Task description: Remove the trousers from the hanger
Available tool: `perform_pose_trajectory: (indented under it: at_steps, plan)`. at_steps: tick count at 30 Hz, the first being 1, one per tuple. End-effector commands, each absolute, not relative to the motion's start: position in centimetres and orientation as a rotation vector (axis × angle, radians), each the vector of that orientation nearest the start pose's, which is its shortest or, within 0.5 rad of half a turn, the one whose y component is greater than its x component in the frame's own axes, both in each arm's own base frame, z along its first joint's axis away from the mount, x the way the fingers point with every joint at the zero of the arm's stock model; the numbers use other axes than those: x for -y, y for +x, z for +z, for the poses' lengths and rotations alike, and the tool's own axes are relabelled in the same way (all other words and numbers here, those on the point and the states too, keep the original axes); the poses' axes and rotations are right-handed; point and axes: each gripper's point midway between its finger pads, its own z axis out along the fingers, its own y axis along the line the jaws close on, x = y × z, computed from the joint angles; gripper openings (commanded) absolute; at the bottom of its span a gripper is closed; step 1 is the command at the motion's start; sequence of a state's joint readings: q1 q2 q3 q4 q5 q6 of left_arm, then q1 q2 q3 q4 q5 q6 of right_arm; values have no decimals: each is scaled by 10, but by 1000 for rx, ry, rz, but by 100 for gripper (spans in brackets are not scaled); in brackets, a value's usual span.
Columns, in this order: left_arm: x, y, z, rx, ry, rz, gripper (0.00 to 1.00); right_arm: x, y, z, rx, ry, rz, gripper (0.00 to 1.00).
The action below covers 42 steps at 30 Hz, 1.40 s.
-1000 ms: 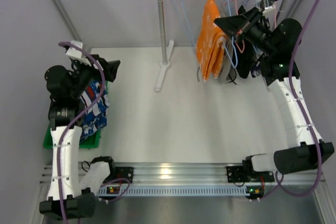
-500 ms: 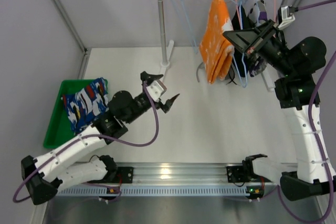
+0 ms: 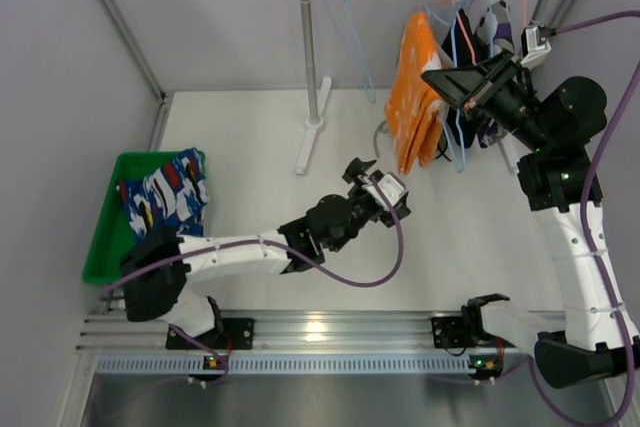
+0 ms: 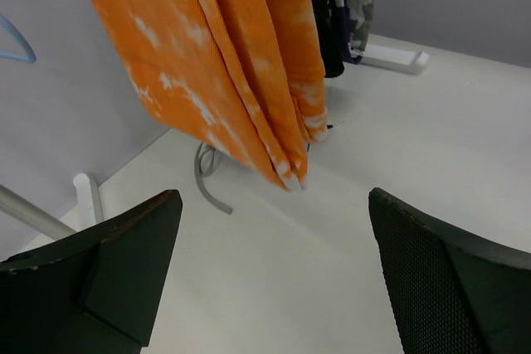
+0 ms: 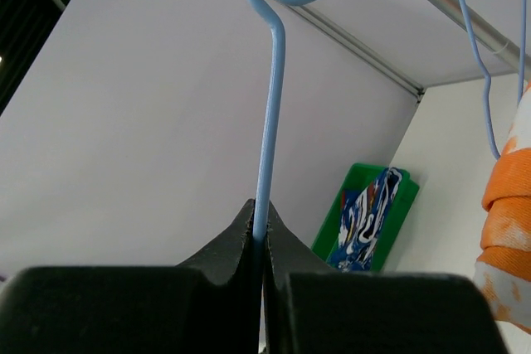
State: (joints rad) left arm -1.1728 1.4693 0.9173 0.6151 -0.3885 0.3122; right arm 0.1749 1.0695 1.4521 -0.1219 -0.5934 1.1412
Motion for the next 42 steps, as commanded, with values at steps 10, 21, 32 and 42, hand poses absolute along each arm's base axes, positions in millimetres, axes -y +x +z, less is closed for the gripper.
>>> perform_pose_trajectory:
  at_steps: [10,21,32,42]
  plan:
    - [435,292,324,-1219,444,-529,94,-172,218,593,-1229,-58,1427,0]
    - [407,363,333,-1233,372,-380,63,-172,213,595,-1212,-69,1440,0]
    - [397,361,343,-1172,435,-356,56,-174,212,592,-1222,-67,1477,0]
    - [403,365,422,-959,377,-329,45,-176,217,580,-1257,-51,1483,0]
